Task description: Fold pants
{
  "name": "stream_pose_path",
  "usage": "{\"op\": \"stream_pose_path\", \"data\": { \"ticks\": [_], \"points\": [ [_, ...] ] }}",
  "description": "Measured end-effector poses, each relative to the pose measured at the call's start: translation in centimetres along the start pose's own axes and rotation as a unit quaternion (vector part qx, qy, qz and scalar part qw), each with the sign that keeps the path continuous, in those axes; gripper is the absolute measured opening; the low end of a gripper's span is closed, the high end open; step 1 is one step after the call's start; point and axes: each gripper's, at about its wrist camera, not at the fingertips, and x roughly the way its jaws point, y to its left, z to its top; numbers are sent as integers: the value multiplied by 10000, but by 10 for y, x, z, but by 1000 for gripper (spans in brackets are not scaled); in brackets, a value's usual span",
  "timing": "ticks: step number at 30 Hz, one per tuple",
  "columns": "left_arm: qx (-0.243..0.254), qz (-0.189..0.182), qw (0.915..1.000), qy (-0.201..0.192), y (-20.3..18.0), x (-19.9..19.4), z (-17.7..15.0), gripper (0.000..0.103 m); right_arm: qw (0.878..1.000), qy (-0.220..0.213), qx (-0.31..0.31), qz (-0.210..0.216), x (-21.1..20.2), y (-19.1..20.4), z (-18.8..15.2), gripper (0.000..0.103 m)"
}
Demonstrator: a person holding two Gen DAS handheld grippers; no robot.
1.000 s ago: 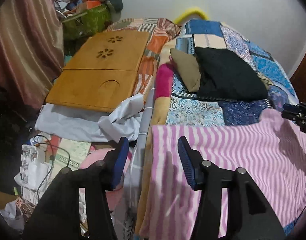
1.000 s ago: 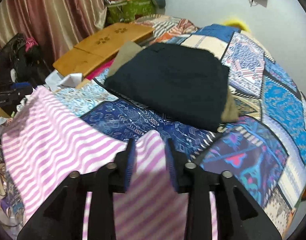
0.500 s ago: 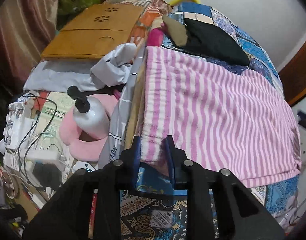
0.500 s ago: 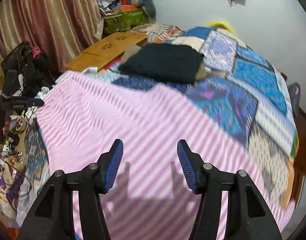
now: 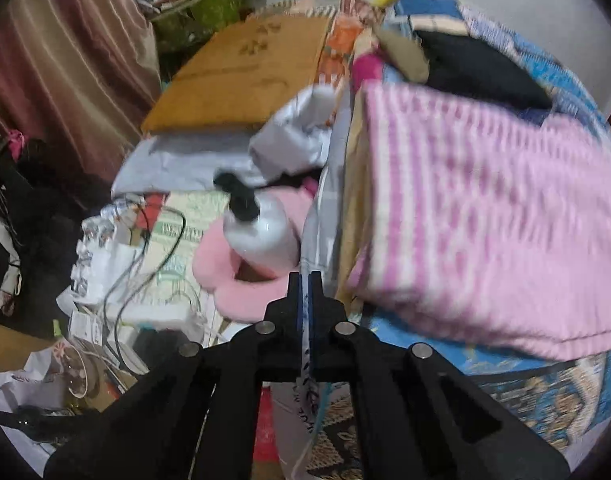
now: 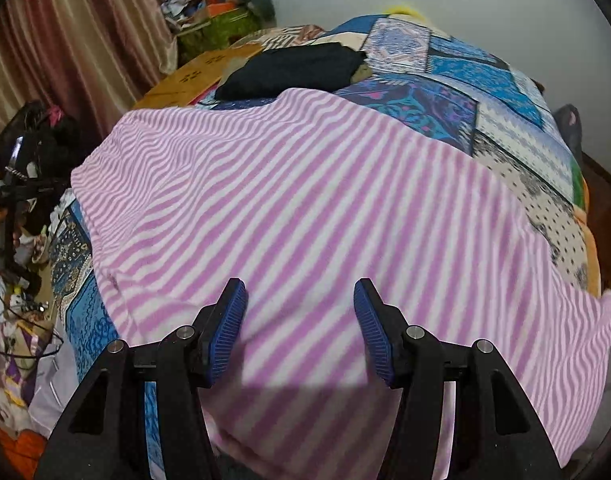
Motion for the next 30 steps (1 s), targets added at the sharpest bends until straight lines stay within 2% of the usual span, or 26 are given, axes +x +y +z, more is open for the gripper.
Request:
{"op": "stream_pose_path", "data": {
  "ticks": [2, 4, 9, 13, 17, 22, 25, 28, 30],
  "points": [
    [-27, -139, 9997, -210, -7, -20, 13, 8, 9998, -72, 161, 3, -10, -8, -8, 53],
    [-14, -272, 9988, -407, -21, -38, 26, 15, 9990, -188, 350, -222, -28, -20, -17, 53],
    [137, -666, 9943, -817, -72, -69, 49, 48, 9920, -557, 847, -758, -75, -73, -44, 56],
    [283, -908, 9920, -826, -127, -67, 63, 54, 9786, -705, 1476, -1251, -103, -139, -66, 58],
    [342, -647, 9949, -693, -174, -44, 81, 64, 9645, -700, 1984, -1595, -118, -215, -82, 60],
    [378, -206, 9982, -429, -207, 1, 96, 64, 9509, -771, 2445, -1734, -118, -297, -89, 60],
    [323, 95, 9992, -213, -214, 33, 105, 64, 9472, -735, 2675, -1607, -104, -329, -89, 60],
    [223, 338, 9992, 34, -213, 61, 107, 64, 9493, -682, 2689, -1481, -87, -342, -85, 60],
    [42, 312, 9992, 258, -207, 80, 106, 64, 9515, -656, 2672, -1379, -76, -350, -83, 60]
  ]
}}
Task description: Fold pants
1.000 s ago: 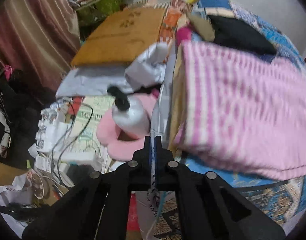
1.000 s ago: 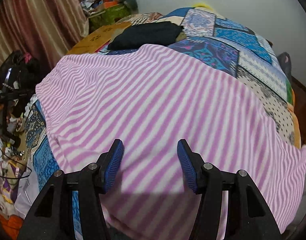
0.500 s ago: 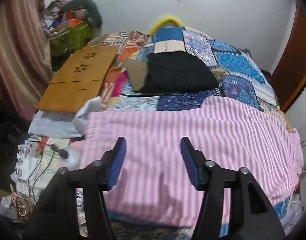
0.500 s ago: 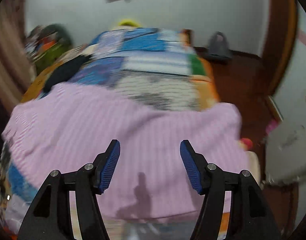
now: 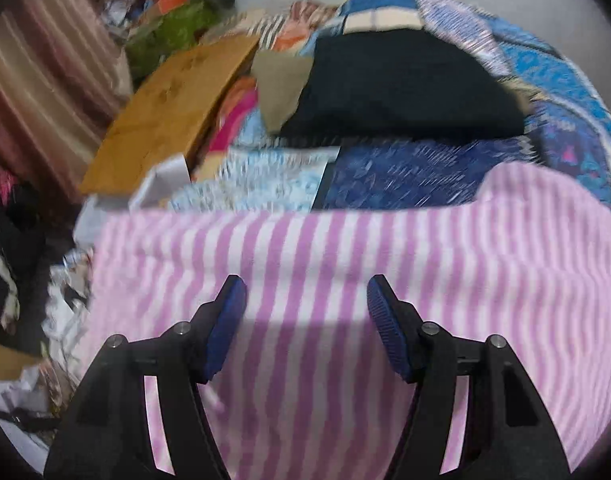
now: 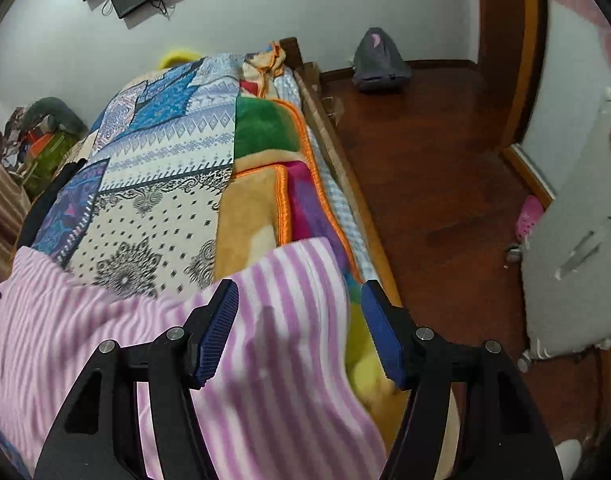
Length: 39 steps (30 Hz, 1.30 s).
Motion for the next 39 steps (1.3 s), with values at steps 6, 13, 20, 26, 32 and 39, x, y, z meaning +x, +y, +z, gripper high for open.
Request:
{"op": "stream_pose_path", "data": {
  "ticks": [6, 13, 20, 26, 32, 39],
  "points": [
    [-238, -60, 9997, -8, 10, 9, -2, 75, 9992, 332, 166, 180, 41, -12, 3, 55],
    [-224, 32, 9997, 15, 8, 10, -1, 78, 9990, 129, 69, 427, 32, -14, -5, 8],
    [-143, 91, 9999, -17, 8, 12, -2, 84, 9990, 45, -412, -156, 22, -11, -5, 6],
    [-84, 104, 9999, -16, 11, 15, -1, 88, 9941, 308, -452, -934, 32, -33, -4, 0],
    [-40, 77, 9999, -96, 11, -8, -4, 84, 9990, 195, 115, -389, -18, -49, -9, 7],
    [255, -303, 9967, -711, -8, -88, -25, 84, 9987, -255, 77, -446, -94, -36, -47, 51]
  ]
}}
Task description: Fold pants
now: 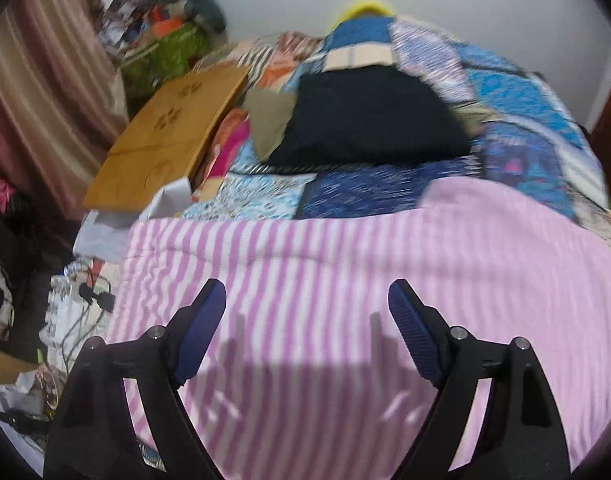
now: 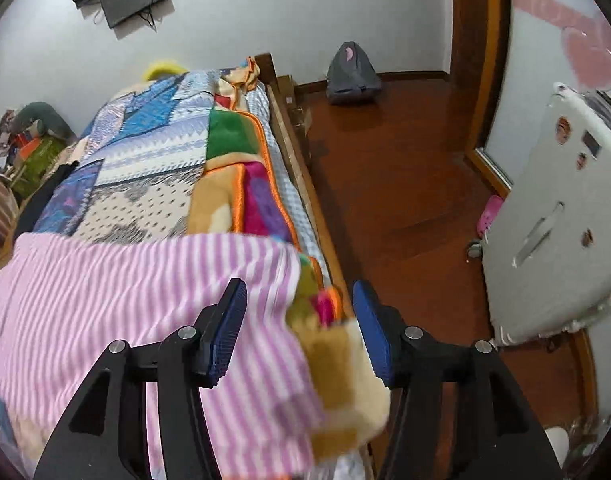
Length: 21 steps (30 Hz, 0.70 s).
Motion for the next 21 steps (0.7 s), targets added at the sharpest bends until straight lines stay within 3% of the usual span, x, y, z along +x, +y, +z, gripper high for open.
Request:
{"op": "stream_pose_path", "data": {
  "ticks": [5, 10, 14, 21],
  "points": [
    [308, -410, 9984, -224, -27, -49, -15, 84, 9992, -19, 351, 205, -15, 4, -35, 51],
    [465, -941, 9943, -168, -55, -70, -38, 84, 9967, 47, 725, 354, -9, 10, -61, 51],
    [693, -1159, 9908, 11, -78, -67, -61, 84, 9945, 123, 971, 371, 0, 5, -73, 51],
    [688, -1166, 9892, 562, -89, -33, -94, 85, 9887, 407, 1352, 508, 28, -7, -77, 51]
  ]
}}
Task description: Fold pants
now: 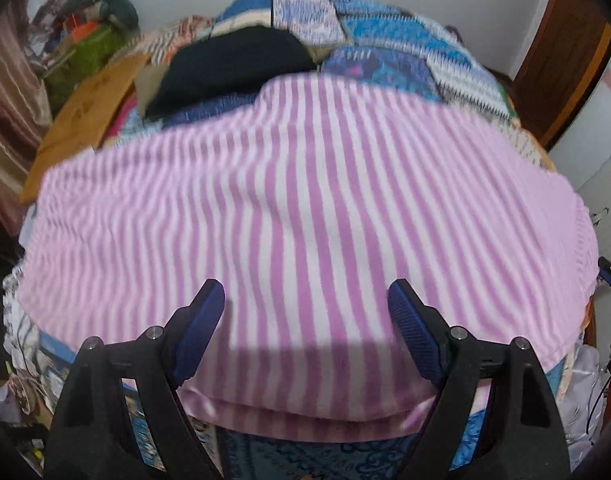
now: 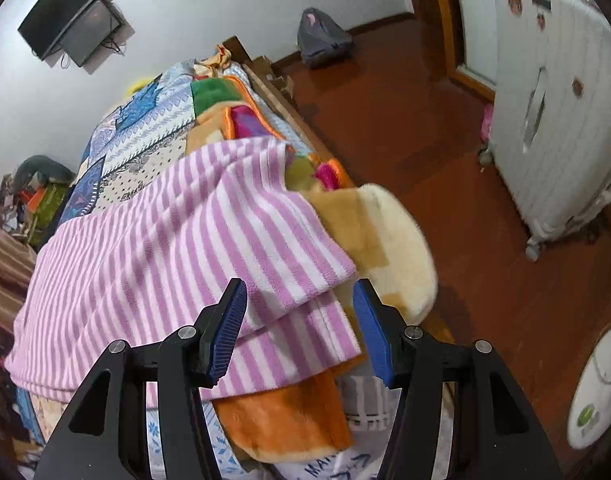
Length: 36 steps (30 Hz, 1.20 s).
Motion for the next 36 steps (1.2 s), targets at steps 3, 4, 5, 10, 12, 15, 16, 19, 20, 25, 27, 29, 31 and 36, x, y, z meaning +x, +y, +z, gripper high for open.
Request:
{"op": "stream_pose_path", "data": {
  "ticks": [3, 4, 5, 10, 12, 15, 16, 19, 20, 25, 27, 29, 31, 36],
  "points": [
    [-275, -123, 9995, -49, 6, 4, -5, 86, 9997, 155, 136, 115, 13, -3, -3, 51],
    [-361, -178, 9992, -32, 8, 5, -6, 86, 9996, 124, 199, 180, 15, -4, -3, 51],
    [-433, -215, 9988, -16, 10, 6, -7, 87, 9993, 62, 268, 238, 15, -6, -3, 51],
    [-357, -121, 9993, -62, 8, 6, -8, 88, 9985, -107, 355, 414, 14, -6, -2, 41],
    [-249, 0, 9996, -113, 4, 5, -8, 88, 9982, -140, 309, 489, 14, -5, -1, 29],
    [-73, 170, 9996, -190, -2, 3, -7, 88, 9981, -311, 210, 495, 7, 1, 0, 13],
    [-22, 213, 9996, -209, -3, 2, -7, 88, 9980, -403, 148, 475, 2, 4, 0, 12],
    [59, 276, 9993, -237, -5, 2, -7, 88, 9973, -600, 32, 432, -11, 11, 0, 12],
    [75, 283, 9993, -244, -5, 3, -6, 88, 9971, -640, 12, 417, -15, 12, -1, 11],
    [85, 249, 9993, -277, -4, 3, -6, 88, 9959, -888, -169, 93, -33, 12, -1, 11],
    [102, 234, 9993, -288, -4, 4, -6, 88, 9963, -859, -103, 10, -27, 6, 2, 11],
    [111, 231, 9992, -291, -3, 3, -7, 88, 9982, -587, -102, 11, -15, 2, 3, 11],
    [123, 232, 9992, -293, -3, 3, -7, 88, 9993, -361, 15, 31, -10, -2, 0, 18],
    [180, 313, 9988, -317, -5, 4, -7, 91, 9989, -328, 317, -81, -24, -21, -14, 44]
  ]
}}
